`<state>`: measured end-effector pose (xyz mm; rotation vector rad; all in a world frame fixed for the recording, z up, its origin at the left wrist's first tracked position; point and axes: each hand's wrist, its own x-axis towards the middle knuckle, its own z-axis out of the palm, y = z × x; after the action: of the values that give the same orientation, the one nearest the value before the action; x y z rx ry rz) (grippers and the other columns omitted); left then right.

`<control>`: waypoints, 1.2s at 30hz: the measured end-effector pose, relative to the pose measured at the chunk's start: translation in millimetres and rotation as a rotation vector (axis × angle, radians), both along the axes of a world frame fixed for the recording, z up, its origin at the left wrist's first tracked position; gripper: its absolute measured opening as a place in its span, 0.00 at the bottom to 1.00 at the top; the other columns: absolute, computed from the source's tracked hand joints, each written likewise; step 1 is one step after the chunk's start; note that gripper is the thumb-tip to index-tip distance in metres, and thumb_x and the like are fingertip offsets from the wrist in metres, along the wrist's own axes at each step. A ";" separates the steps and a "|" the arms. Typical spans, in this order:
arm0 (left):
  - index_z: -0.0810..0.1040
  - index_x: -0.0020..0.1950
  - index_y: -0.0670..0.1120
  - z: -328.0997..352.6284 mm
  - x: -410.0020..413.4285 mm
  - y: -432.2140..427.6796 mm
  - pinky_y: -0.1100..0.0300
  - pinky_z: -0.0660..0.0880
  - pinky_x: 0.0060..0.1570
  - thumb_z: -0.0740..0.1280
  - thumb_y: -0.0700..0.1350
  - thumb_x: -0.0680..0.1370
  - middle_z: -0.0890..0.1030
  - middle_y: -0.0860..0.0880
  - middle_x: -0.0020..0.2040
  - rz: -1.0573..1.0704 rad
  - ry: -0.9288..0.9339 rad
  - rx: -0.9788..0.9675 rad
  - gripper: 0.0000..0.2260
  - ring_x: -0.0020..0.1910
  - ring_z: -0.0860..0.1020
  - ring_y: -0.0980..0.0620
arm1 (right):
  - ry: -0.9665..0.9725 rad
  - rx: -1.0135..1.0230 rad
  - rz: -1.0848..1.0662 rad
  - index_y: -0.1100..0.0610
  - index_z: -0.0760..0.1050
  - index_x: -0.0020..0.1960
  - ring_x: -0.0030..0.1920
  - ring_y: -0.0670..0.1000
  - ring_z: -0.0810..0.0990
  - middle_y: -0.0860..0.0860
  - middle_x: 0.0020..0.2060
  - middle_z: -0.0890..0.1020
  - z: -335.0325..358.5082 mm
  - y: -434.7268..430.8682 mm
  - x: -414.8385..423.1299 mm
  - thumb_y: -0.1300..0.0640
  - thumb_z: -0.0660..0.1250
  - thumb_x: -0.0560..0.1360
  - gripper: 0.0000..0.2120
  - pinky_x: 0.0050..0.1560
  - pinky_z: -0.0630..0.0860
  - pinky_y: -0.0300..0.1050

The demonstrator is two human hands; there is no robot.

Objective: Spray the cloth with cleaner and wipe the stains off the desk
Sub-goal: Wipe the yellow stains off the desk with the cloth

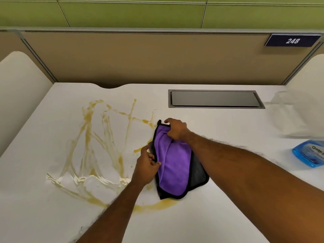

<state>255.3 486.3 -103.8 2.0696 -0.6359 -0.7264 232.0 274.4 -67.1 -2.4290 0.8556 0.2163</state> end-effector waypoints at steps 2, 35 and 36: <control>0.63 0.73 0.47 1.4 0.1 0.8 0.70 0.71 0.37 0.75 0.40 0.72 0.76 0.52 0.40 -0.028 -0.019 -0.004 0.33 0.38 0.78 0.56 | -0.078 -0.012 -0.013 0.53 0.75 0.64 0.62 0.55 0.75 0.51 0.62 0.79 5.4 0.2 -11.9 0.62 0.66 0.71 0.22 0.66 0.68 0.54; 0.78 0.56 0.45 9.4 -30.6 65.5 0.60 0.72 0.49 0.62 0.42 0.77 0.78 0.47 0.54 -0.753 -0.653 0.114 0.09 0.52 0.76 0.48 | -0.162 -0.182 0.326 0.55 0.78 0.34 0.35 0.48 0.71 0.48 0.33 0.78 -5.7 45.0 -217.1 0.58 0.63 0.70 0.07 0.43 0.68 0.43; 0.78 0.55 0.44 9.3 -31.2 66.3 0.60 0.71 0.49 0.62 0.42 0.77 0.78 0.47 0.53 -0.758 -0.636 0.105 0.09 0.52 0.75 0.48 | -0.146 -0.206 0.324 0.55 0.78 0.36 0.37 0.47 0.70 0.48 0.35 0.78 -10.5 46.2 -219.8 0.56 0.65 0.71 0.07 0.46 0.66 0.43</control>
<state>224.1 552.6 -94.5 2.1403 -1.8318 -0.4812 12.3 320.6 -77.6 -2.7298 0.4350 0.0710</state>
